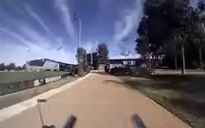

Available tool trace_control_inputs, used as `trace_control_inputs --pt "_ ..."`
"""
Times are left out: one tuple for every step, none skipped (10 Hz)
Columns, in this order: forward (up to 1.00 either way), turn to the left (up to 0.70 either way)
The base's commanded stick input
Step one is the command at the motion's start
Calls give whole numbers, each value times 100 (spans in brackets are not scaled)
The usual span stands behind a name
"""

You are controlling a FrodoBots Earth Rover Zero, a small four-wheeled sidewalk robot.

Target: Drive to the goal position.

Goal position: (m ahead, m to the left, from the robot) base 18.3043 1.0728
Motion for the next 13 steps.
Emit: trace_control_inputs --pt "100 0" --pt "100 0" --pt "100 0" --pt "100 0" --pt "100 0" --pt "100 0" --pt "100 0" --pt "100 0" --pt "100 0" --pt "100 0" --pt "100 0" --pt "100 0" --pt "100 0"
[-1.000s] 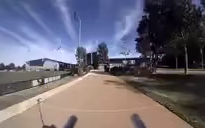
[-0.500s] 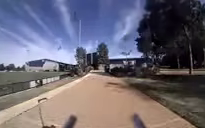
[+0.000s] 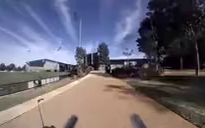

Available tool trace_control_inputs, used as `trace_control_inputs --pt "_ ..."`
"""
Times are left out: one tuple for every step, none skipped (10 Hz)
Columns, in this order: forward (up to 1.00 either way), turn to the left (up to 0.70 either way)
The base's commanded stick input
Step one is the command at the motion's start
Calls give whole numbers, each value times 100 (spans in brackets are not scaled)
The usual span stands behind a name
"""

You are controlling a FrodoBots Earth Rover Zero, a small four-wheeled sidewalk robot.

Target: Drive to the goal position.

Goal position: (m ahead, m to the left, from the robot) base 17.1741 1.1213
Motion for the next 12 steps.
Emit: trace_control_inputs --pt "100 0" --pt "100 0" --pt "100 0" --pt "100 0" --pt "100 -38" --pt "100 -21" --pt "100 -3" --pt "100 0" --pt "100 0" --pt "100 0" --pt "100 0" --pt "100 0"
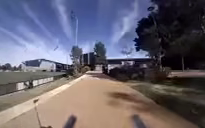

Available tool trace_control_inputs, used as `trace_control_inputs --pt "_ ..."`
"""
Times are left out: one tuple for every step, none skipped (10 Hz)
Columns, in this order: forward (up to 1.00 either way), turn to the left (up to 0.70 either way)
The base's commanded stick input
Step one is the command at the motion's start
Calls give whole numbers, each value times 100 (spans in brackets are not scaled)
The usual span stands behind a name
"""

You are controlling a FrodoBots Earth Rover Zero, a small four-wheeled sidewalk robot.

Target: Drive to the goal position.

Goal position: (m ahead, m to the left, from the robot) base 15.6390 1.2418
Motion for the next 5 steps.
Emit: trace_control_inputs --pt "100 0" --pt "100 0" --pt "100 0" --pt "100 0" --pt "100 0"
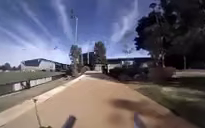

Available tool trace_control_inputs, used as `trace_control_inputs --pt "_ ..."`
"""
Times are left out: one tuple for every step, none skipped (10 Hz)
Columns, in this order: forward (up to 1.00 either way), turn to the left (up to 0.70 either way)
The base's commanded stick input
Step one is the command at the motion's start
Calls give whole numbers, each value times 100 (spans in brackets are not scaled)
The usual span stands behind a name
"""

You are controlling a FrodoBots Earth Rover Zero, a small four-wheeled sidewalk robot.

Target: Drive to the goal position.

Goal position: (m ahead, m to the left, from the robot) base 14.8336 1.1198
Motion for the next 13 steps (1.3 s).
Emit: trace_control_inputs --pt "100 0" --pt "100 0" --pt "100 0" --pt "100 0" --pt "100 0" --pt "100 0" --pt "100 0" --pt "100 0" --pt "100 0" --pt "100 0" --pt "100 0" --pt "100 0" --pt "100 0"
